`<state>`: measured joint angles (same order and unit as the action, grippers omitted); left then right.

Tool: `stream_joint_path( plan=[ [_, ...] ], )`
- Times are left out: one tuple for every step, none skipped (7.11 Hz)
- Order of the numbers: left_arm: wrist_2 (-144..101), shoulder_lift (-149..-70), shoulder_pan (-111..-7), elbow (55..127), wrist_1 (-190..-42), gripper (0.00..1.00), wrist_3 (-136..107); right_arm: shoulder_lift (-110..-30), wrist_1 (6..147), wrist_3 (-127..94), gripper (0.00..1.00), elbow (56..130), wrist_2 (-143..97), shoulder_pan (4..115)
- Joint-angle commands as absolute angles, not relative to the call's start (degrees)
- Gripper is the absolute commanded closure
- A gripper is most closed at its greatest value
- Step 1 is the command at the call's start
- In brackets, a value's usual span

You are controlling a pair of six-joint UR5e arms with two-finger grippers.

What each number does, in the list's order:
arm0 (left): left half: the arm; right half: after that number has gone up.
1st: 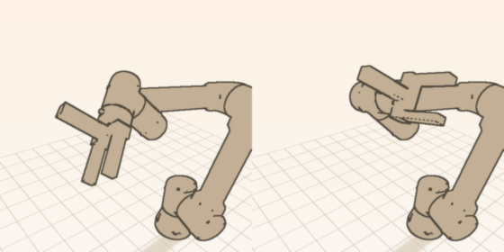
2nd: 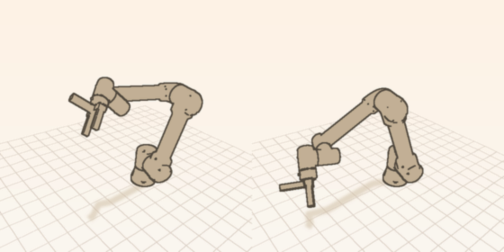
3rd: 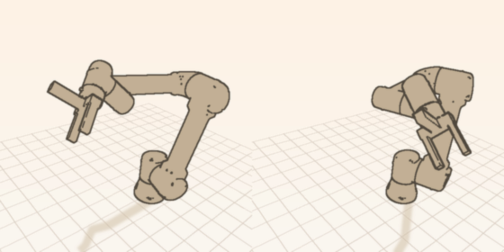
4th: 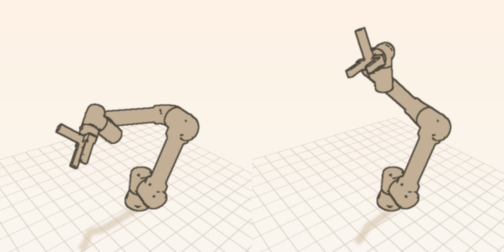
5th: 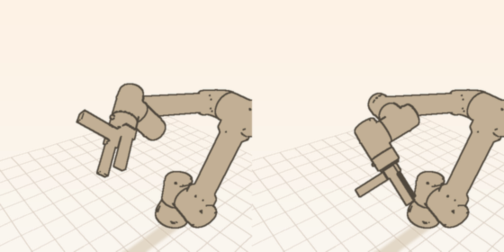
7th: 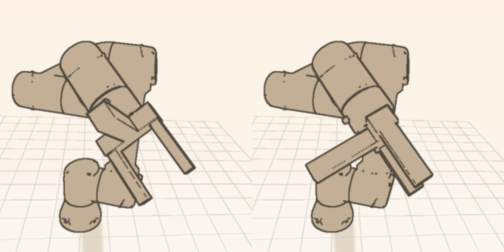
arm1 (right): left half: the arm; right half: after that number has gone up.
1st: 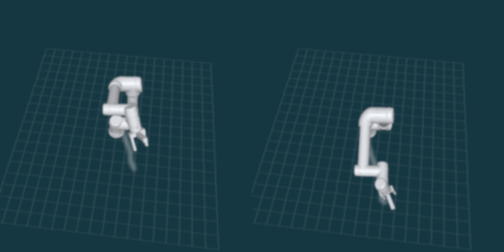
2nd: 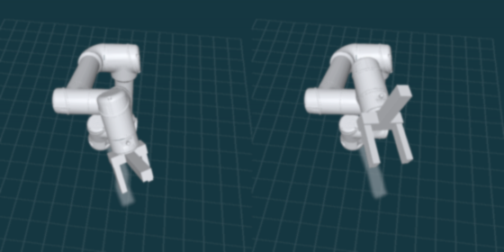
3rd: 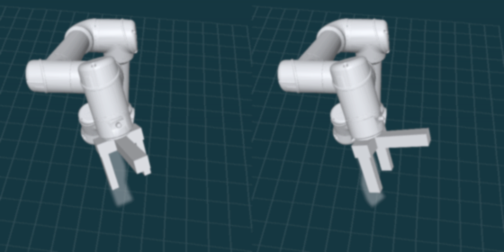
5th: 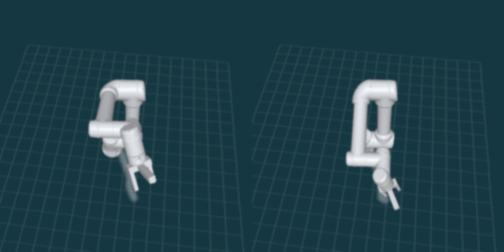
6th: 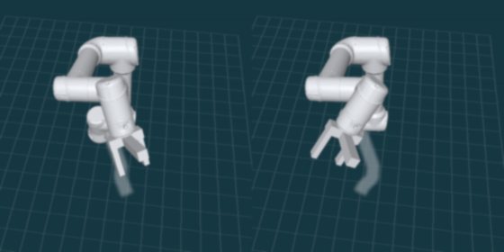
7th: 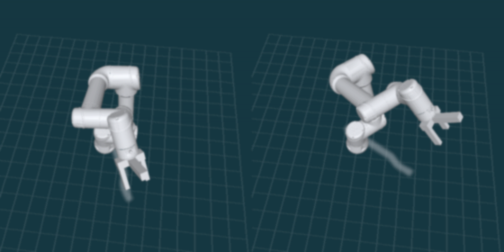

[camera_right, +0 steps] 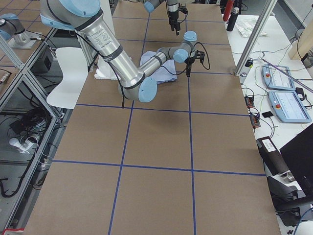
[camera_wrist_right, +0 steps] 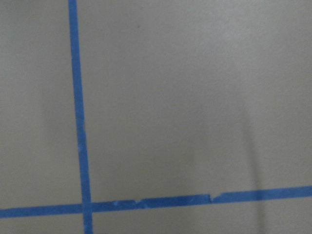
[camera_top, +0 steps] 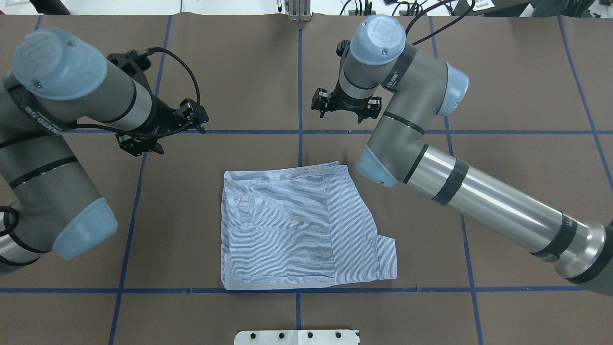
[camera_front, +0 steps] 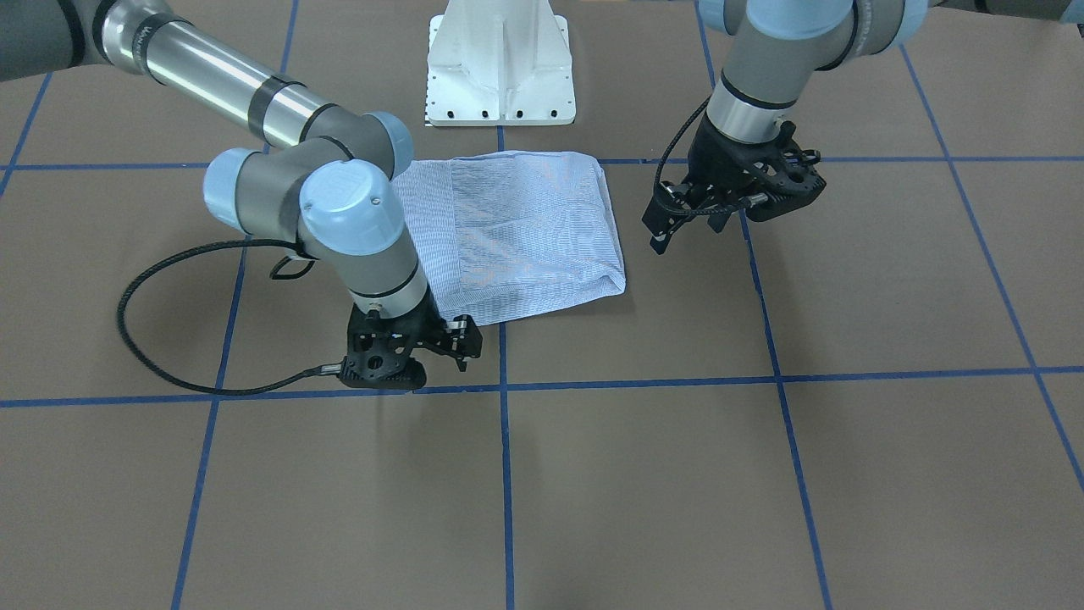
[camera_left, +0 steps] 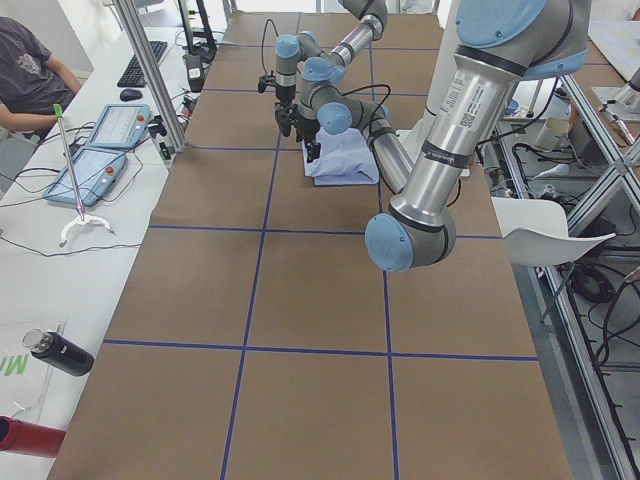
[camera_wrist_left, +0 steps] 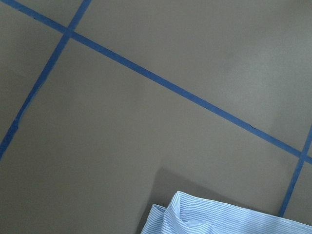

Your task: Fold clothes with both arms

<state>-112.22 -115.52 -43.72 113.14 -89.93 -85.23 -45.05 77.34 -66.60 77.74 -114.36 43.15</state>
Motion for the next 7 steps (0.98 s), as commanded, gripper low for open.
stream_joint_path(
  plan=[
    [-116.0, -111.8, -50.5, 113.3, -90.1, 0.01, -72.8, -49.8, 77.5, -57.7, 0.0, 80.9, -117.6, 49.4],
    [-118.3, -109.6, -55.1, 113.2, -90.1, 0.01, -63.0, -52.3, 78.4, -53.8, 0.0, 82.7, -121.4, 53.4],
    [-120.1, -106.9, -60.1, 113.2, -90.1, 0.01, -51.3, -54.9, 81.9, -47.5, 0.0, 85.6, -123.5, 57.2],
    [-121.5, -104.0, -64.9, 112.9, -90.2, 0.01, -41.6, -57.0, 87.1, -39.3, 0.0, 88.5, -123.6, 59.8],
    [-121.7, -100.6, -69.9, 112.6, -90.2, 0.0, -29.4, -59.3, 91.6, -30.1, 0.0, 91.1, -123.8, 63.5],
    [-121.8, -98.0, -75.6, 112.2, -89.9, 0.0, -18.2, -62.5, 94.0, -23.4, 0.0, 92.7, -126.8, 67.8],
    [-124.5, -97.7, -81.1, 109.6, -89.6, 0.01, -9.1, -66.3, 94.0, -15.8, 0.0, 92.7, -130.8, 72.3]
  ],
)
